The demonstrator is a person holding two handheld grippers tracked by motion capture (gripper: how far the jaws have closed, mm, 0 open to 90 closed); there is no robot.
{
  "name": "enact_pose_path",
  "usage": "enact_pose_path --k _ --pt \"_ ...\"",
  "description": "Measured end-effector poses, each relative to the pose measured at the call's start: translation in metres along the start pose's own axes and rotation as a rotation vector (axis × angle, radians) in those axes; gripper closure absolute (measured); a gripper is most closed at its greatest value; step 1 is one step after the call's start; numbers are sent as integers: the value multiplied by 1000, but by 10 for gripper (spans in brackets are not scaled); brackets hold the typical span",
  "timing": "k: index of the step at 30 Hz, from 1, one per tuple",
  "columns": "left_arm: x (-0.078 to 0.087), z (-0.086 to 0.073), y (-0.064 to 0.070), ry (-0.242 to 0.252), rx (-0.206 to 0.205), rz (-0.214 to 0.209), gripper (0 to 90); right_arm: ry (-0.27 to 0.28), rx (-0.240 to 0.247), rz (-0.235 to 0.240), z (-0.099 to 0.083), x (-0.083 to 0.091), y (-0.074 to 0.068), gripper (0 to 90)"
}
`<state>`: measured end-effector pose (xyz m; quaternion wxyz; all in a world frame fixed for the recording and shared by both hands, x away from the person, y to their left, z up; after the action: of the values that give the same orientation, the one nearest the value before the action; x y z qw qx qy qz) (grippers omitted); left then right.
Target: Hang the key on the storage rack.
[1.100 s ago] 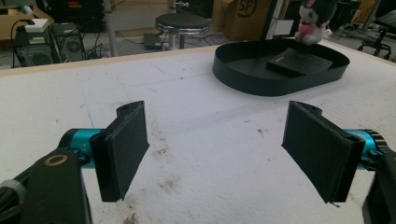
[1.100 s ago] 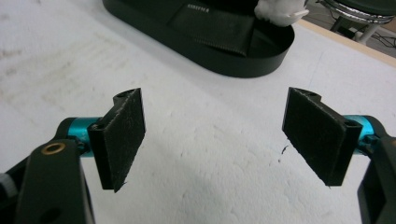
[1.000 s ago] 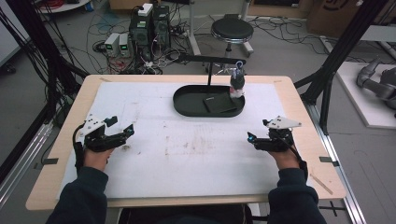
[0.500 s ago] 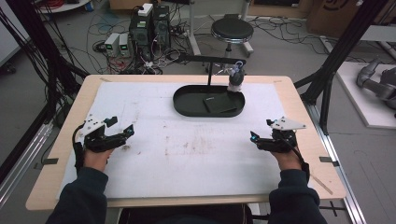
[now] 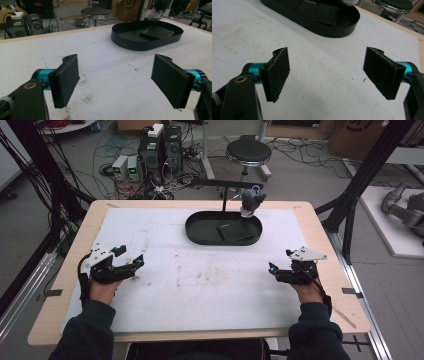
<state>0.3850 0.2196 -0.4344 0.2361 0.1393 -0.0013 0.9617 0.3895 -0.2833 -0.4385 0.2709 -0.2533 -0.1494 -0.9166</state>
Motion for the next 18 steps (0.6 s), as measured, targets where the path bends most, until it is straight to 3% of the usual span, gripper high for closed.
enact_pose_path --k 7,18 --pt "-1 0 0 -1 0 -2 219 -8 20 2 -1 -2 -2 218" --pt "-3 0 1 -3 0 -3 219 3 1 -6 -3 0 2 218"
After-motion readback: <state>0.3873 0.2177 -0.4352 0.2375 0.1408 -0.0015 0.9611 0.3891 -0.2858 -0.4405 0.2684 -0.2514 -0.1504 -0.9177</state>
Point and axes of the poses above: each handheld gripper's, and its own axes: x roughly backward along the jaws, z roughly out of its top, y roughly to its right, the point moved 7 cm from there along -x, roughly forward along the jaws, and after that the axes turned 3 degrees about z, right-handed, at the moved point
